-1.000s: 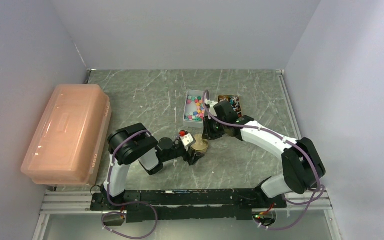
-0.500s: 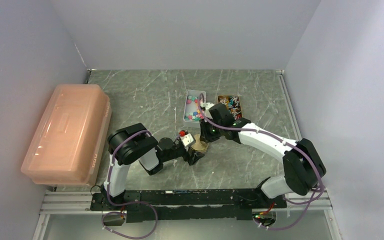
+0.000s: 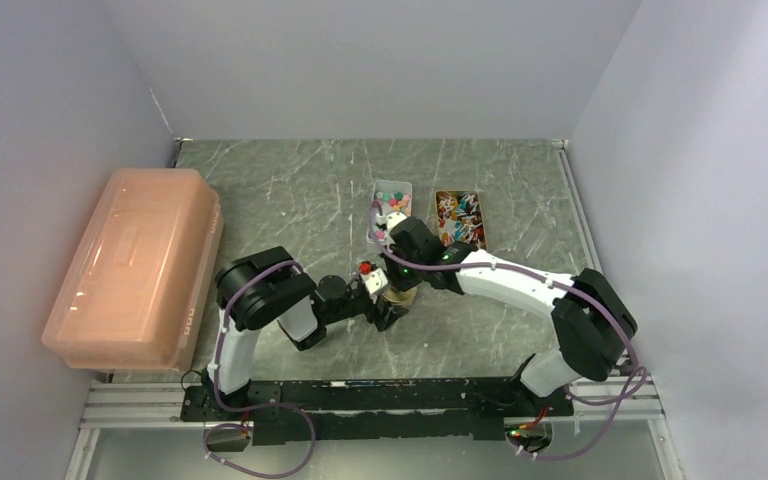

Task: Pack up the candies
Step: Screw the bottle lid onto the packing bottle.

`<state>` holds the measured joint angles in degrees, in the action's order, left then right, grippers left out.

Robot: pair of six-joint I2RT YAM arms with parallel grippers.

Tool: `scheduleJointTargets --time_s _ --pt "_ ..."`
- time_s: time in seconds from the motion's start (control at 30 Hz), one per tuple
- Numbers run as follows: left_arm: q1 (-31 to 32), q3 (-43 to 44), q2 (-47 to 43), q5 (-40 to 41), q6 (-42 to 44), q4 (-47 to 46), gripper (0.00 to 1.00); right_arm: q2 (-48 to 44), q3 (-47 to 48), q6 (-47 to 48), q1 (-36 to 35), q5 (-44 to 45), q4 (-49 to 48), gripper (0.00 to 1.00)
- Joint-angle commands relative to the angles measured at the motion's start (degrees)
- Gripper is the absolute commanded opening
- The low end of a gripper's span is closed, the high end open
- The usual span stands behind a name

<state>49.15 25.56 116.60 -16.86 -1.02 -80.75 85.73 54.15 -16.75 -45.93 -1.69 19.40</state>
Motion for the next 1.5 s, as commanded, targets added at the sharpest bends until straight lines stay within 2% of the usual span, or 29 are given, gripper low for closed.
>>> scheduleJointTargets --time_s 0.0,0.3,0.43,0.57,0.7,0.83,1.03,1.4,1.47 --pt "-0.13 -1.78 1.36 -0.22 -2.94 12.64 0.29 5.37 -1.86 -0.79 -4.4 4.97 2.12 0.0" --pt "-0.12 -1.73 1.75 -0.48 -3.2 12.37 0.29 0.92 3.15 -0.79 -5.38 13.29 6.41 0.0" --pt "-0.15 -1.83 1.7 -0.39 -3.17 12.24 0.29 -4.02 3.41 -0.65 -3.87 13.67 6.74 0.0" --pt "-0.1 -1.89 1.62 -0.5 -3.11 12.2 0.29 -7.54 1.48 -0.98 0.03 9.68 4.86 0.2" --pt "-0.11 -1.78 1.62 -0.78 -3.2 12.22 0.29 -8.35 -0.33 -1.3 3.86 3.14 2.71 0.3" --pt "-0.15 -1.64 1.79 -1.03 -3.24 12.15 0.29 -6.17 -1.16 -1.11 7.2 -4.02 0.83 0.36" --pt "-0.13 -1.8 1.47 -1.35 -3.22 12.44 0.29 -2.7 -0.29 -0.62 9.57 -10.09 -0.61 0.35" --pt "-0.16 -1.71 1.18 -1.68 -3.56 12.67 0.28 0.84 -1.56 0.29 10.28 -12.73 -2.5 0.28" --pt "-0.17 -1.45 1.06 -1.59 -3.55 13.23 0.28 0.2 -3.0 0.23 10.24 -13.6 -3.1 0.24"
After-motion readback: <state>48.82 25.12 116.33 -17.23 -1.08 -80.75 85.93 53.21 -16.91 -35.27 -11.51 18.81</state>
